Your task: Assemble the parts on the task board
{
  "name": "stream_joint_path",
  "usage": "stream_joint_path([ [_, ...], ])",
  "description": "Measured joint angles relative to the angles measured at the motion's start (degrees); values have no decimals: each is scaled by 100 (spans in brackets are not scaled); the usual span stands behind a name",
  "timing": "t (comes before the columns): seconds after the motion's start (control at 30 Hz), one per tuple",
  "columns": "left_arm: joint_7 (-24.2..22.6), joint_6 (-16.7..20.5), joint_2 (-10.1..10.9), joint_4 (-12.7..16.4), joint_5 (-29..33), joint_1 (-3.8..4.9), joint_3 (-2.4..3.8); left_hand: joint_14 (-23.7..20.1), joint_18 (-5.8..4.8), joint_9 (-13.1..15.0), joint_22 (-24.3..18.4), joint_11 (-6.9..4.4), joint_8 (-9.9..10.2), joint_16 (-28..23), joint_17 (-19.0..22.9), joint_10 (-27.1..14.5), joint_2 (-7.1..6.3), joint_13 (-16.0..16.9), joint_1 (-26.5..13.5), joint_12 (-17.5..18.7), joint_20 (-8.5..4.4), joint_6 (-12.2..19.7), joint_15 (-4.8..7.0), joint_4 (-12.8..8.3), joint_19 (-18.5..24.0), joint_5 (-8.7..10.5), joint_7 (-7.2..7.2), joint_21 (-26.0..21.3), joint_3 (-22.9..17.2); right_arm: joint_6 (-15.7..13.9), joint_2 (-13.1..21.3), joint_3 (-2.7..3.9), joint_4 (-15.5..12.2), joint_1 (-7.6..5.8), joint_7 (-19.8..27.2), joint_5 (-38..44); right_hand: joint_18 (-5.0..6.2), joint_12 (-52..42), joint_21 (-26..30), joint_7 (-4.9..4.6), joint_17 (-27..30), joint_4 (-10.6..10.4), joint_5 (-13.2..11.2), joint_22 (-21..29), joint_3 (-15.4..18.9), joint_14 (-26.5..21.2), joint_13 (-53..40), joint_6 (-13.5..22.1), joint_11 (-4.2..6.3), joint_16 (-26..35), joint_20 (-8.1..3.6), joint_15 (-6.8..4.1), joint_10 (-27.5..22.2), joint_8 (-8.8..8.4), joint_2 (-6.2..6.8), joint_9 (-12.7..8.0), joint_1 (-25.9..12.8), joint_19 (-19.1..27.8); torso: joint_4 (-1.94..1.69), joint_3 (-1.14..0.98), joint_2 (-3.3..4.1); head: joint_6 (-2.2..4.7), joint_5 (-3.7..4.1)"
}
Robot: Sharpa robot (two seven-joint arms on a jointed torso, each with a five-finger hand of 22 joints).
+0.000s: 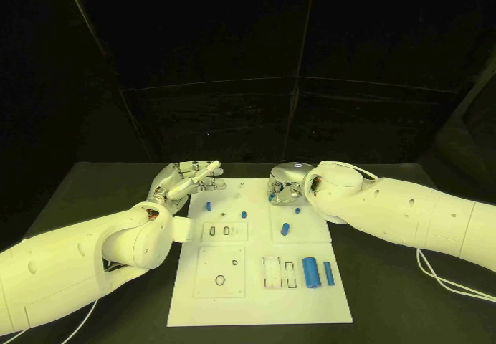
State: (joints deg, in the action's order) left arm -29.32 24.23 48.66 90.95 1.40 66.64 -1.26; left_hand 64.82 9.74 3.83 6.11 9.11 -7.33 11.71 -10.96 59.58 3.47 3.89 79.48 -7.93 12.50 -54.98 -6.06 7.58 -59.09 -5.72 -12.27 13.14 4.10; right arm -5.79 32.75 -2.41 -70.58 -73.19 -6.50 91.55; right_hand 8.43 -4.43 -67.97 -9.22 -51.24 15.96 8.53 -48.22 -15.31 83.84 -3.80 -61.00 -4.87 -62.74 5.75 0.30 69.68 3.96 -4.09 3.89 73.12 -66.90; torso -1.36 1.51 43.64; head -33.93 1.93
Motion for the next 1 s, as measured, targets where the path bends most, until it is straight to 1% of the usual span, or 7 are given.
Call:
stream_joint_path([
  [0.1, 0, -3, 6, 6, 0, 2, 0, 0, 0, 0, 0, 0, 0, 0, 0, 0, 0, 0, 0, 0, 0, 0, 0, 0, 0, 0, 0, 0, 0, -22, 8, 2, -20, -5, 0, 11, -89, 1, -168, 15, -209, 10, -31, -260, -109, 0, -6, -44, 0, -196, -3, 0, 30, -3, 0, -7, 0, -144, 0, 3, 10, 2, 0],
  [0.2, 0, -8, 12, 12, 0, 3, 0, 0, -1, 0, -6, 0, 0, -23, 0, 0, 0, 0, 0, 21, 0, 0, 0, 0, 0, 0, 0, 0, 0, -107, 48, -7, -95, 0, 1, 30, -90, 11, -375, 31, -402, 26, -57, -582, -266, 0, -12, -99, 27, -387, -11, 0, 98, -16, 2, -7, 2, -300, -1, 3, 18, -2, 0],
  [0.27, 0, -11, 21, 14, 0, 6, 0, 0, 0, 0, -6, 0, 0, -23, 0, 0, 0, 0, 0, 21, 0, 0, 0, 0, 0, 0, 0, 0, 0, -228, 102, -10, -185, 11, 19, 39, -90, 13, -470, 25, -485, 23, -68, -722, -344, 0, -19, -138, 25, -476, -11, 0, 139, 4, 32, -7, 32, -337, -1, 3, 19, -6, 0],
  [0.33, 0, -12, 29, 14, -1, 7, 0, 0, 0, 0, -6, 0, 0, -23, 1, 0, 0, 0, 0, 21, 0, 0, 0, 0, 0, 0, 0, 0, 0, -371, 144, -10, -254, 14, 42, 41, -180, 14, -551, 25, -560, 7, -85, -840, -432, 19, -21, -139, 16, -563, -10, -19, 148, 4, 32, -6, 32, -398, -1, 3, 21, -1, 1],
  [0.53, 0, -18, 47, 8, -1, 12, 0, 0, -1, 1, -5, 0, 0, -22, 1, 0, 0, 0, 0, 21, 0, 0, 0, 0, 0, 0, 0, 0, 0, -864, 161, -4, -341, 10, 106, 34, -179, 30, -643, 45, -662, -39, -89, -978, -558, 21, -26, -158, 16, -681, -12, -20, 148, 2, 55, -3, 53, -398, -5, 9, 25, 29, 1],
  [0.77, 0, -27, 47, -6, -2, 17, 0, 0, -1, 1, -5, 0, 0, -22, 0, 0, 0, 0, 0, 21, 0, 0, 0, -2, 0, 0, 0, 0, -3, -1262, -166, 6, -12, -32, 143, 12, -179, 30, -675, 45, -699, -54, -89, -1016, -612, 20, -30, -158, 16, -727, 8, -20, 148, 1, 109, -1, 0, -418, -20, 10, 36, 50, -8],
  [1.0, 0, -39, 12, -20, -3, 19, 0, 0, -2, 1, -5, 0, 0, -22, -8, 0, 0, 0, 0, 21, 0, 0, 0, -16, 0, 0, 0, 0, -17, -1354, -560, 7, 398, -36, 202, -32, -178, 55, -774, 42, -849, -123, -89, -1151, -731, 20, -26, -155, 16, -881, 28, -20, 148, -1, 204, -1, -35, -438, -25, 8, 49, 52, -17],
])
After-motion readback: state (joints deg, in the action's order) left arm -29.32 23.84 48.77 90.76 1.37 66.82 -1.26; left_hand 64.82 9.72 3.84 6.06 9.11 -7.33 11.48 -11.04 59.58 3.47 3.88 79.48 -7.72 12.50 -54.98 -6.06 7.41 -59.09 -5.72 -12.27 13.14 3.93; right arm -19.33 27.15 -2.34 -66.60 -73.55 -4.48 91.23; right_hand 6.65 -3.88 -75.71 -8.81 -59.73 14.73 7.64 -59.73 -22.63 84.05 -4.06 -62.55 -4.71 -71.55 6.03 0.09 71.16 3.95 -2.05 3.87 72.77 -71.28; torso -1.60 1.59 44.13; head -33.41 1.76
